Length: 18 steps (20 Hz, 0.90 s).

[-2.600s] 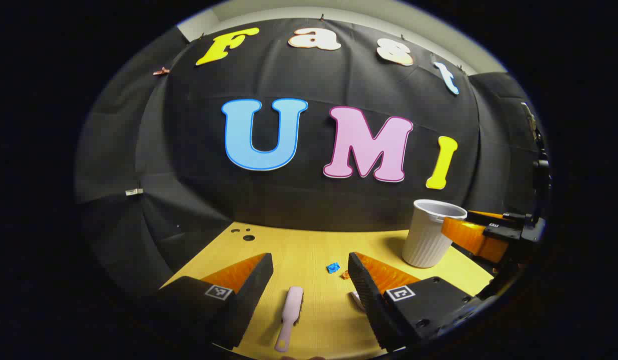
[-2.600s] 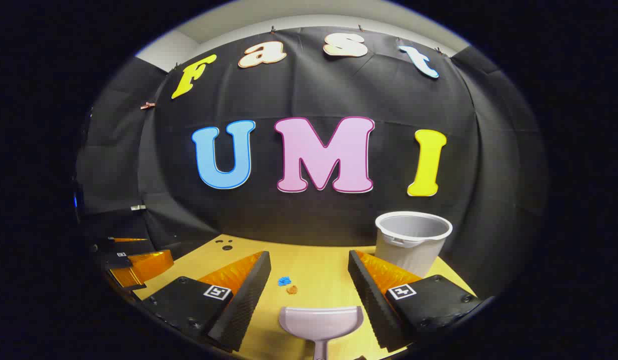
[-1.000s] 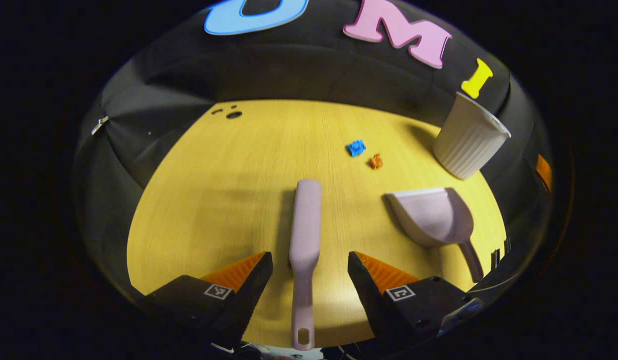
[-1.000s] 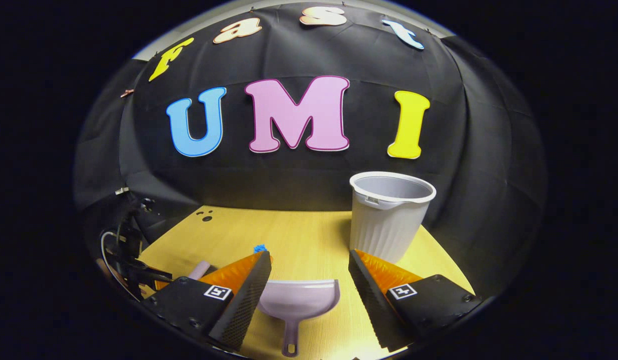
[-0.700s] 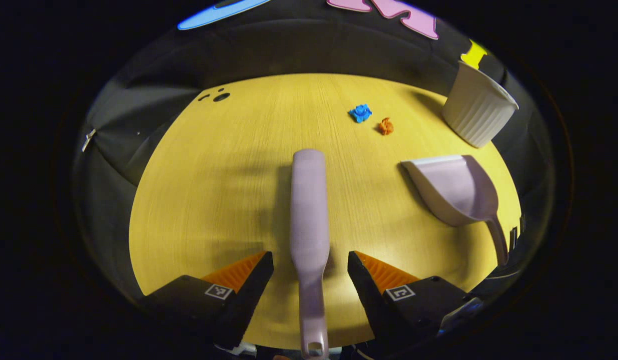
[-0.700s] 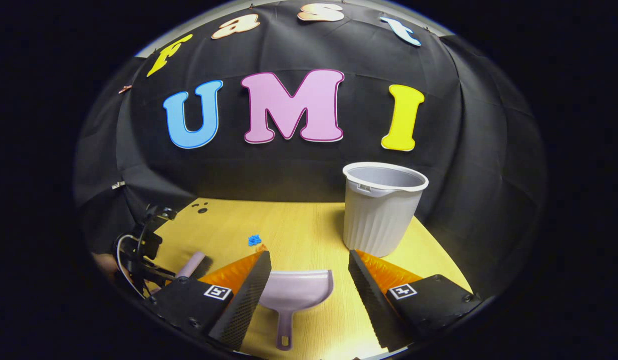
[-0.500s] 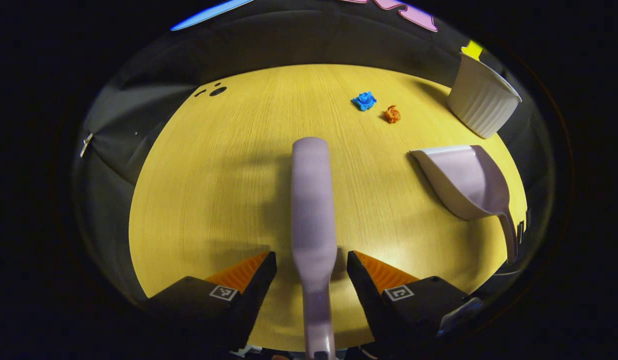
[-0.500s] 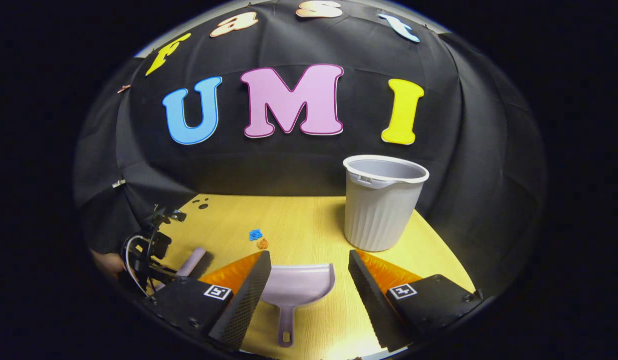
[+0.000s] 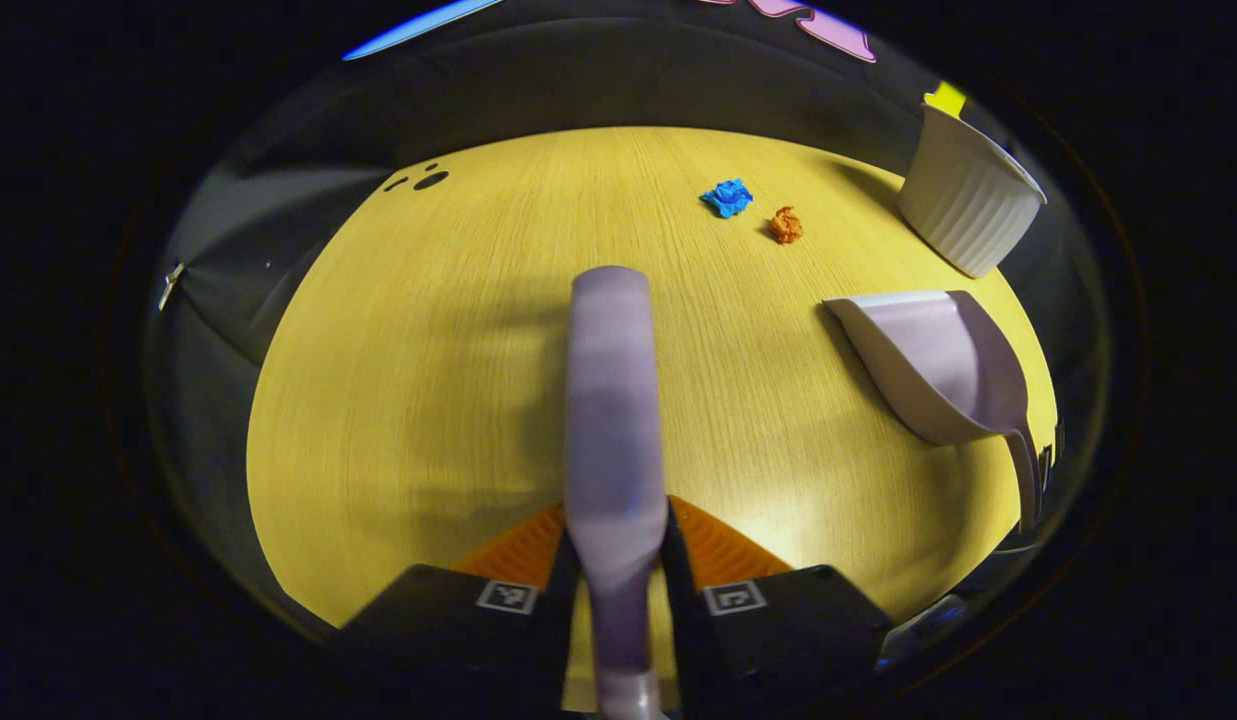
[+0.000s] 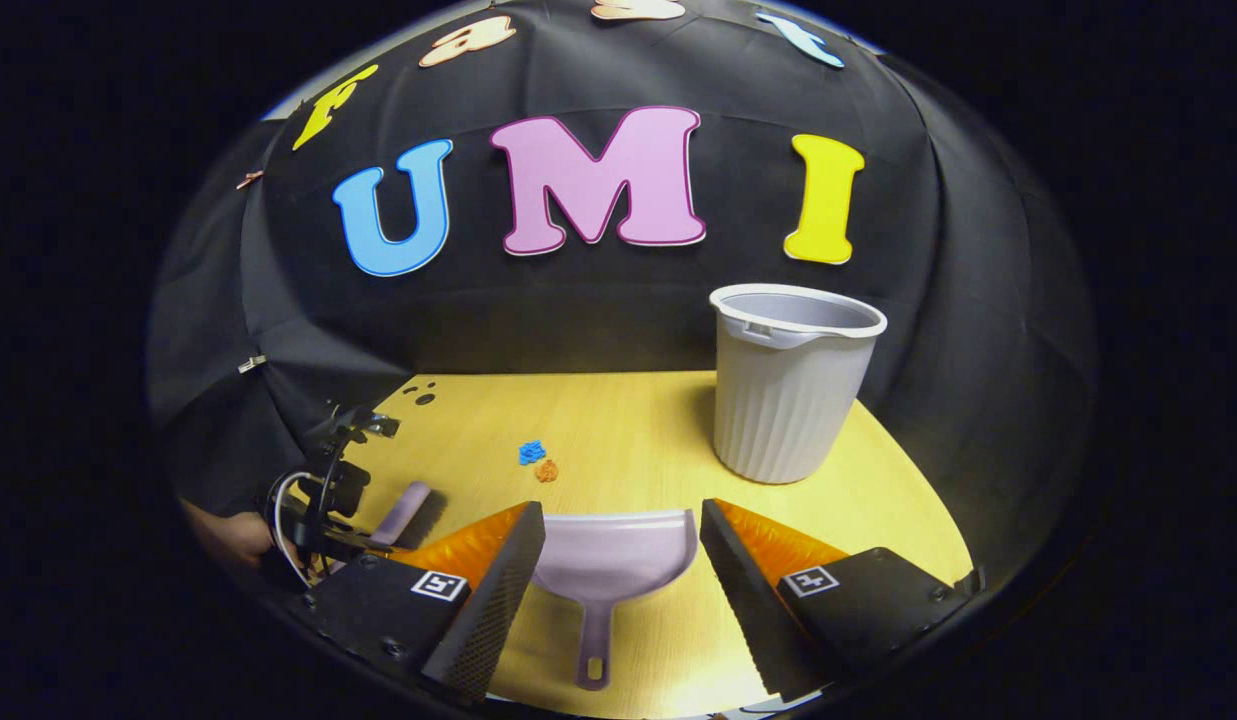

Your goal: Pick up the small broom and dustpan from the desktop, sweep the trash into the dustpan with the broom, and then empty the trash into the garbage bin.

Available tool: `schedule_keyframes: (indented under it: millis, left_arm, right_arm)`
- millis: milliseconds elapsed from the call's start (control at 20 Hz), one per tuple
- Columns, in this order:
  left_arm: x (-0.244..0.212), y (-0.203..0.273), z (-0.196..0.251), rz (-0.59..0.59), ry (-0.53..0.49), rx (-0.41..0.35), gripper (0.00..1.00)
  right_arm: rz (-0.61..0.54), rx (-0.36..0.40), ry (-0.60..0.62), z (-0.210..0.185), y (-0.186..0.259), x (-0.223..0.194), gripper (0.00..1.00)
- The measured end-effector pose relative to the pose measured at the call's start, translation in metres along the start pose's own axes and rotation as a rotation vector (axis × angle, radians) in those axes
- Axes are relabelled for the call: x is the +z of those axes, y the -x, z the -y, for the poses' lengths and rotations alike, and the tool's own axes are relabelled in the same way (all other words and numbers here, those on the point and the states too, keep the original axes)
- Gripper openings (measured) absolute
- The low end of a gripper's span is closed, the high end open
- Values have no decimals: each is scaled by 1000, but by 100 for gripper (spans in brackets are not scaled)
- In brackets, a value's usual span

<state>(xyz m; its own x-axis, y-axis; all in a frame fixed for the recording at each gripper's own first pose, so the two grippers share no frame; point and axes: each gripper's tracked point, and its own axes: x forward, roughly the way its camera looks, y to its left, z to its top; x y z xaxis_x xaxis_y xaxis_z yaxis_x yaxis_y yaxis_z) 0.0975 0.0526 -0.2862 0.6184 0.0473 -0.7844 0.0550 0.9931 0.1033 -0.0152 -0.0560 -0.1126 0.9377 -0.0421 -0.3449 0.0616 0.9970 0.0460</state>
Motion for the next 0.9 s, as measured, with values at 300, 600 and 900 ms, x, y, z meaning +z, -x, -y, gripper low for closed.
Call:
schedule_keyframes:
  millis: [300,600,900]
  left_arm:
    - [1,8,-3,62,5,-21,29]
    - [-6,39,-12,130,50,-39,26]
    - [-13,71,-26,228,97,-24,26]
  right_arm:
    - [-123,57,9,-13,-12,-28,98]
    - [-276,77,-4,-19,-22,-66,99]
    - [-440,44,-6,-19,-31,-112,99]
